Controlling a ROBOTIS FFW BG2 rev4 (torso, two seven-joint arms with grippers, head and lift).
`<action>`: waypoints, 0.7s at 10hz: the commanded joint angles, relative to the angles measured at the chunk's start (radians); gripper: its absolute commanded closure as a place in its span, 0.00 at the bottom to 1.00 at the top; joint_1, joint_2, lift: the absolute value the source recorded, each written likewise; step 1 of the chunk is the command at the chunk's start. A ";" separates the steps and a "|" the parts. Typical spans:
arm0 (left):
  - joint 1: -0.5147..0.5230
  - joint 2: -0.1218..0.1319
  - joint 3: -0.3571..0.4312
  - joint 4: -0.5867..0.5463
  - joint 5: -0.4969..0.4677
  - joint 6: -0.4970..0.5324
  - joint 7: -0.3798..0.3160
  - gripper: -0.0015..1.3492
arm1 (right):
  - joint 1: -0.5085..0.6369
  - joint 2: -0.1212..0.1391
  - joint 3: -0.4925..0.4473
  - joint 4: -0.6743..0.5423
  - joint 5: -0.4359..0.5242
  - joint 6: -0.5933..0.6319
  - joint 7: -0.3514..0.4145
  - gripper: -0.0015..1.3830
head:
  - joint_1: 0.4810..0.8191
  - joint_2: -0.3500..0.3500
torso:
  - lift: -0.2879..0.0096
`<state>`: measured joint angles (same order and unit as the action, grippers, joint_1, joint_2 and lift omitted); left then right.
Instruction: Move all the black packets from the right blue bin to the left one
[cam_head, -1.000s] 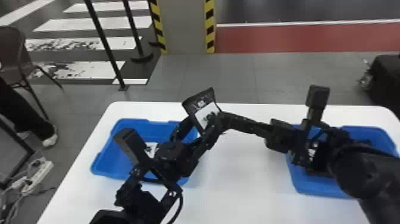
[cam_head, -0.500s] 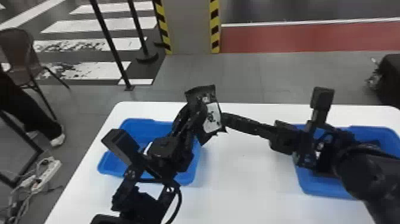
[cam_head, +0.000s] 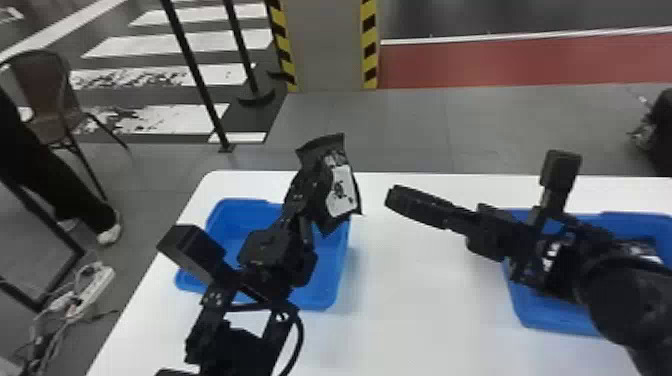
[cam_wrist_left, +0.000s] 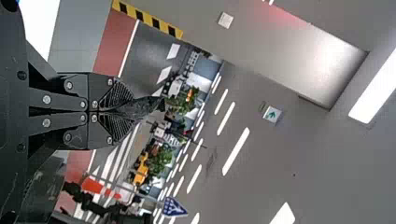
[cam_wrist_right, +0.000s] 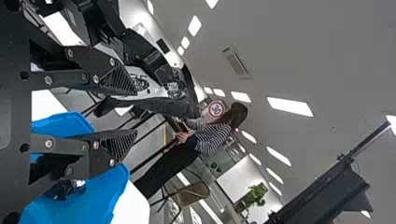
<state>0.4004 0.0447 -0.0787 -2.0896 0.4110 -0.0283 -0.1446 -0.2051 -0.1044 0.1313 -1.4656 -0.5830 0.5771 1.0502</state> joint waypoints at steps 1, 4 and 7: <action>0.014 -0.019 0.050 0.015 -0.084 -0.016 0.030 0.90 | 0.045 0.000 -0.051 -0.045 0.058 -0.015 -0.033 0.02 | 0.63 0.77 | 0.60; 0.007 -0.046 0.155 0.091 -0.360 0.033 0.073 0.90 | 0.102 -0.011 -0.090 -0.065 0.081 -0.013 -0.065 0.15 | 0.63 0.81 | 0.60; -0.027 -0.047 0.166 0.211 -0.528 -0.045 0.120 0.55 | 0.109 -0.015 -0.091 -0.070 0.092 -0.013 -0.076 0.15 | 0.63 0.86 | 0.60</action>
<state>0.3731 0.0000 0.0872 -1.8863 -0.1006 -0.0657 -0.0252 -0.0976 -0.1188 0.0402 -1.5348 -0.4917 0.5662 0.9730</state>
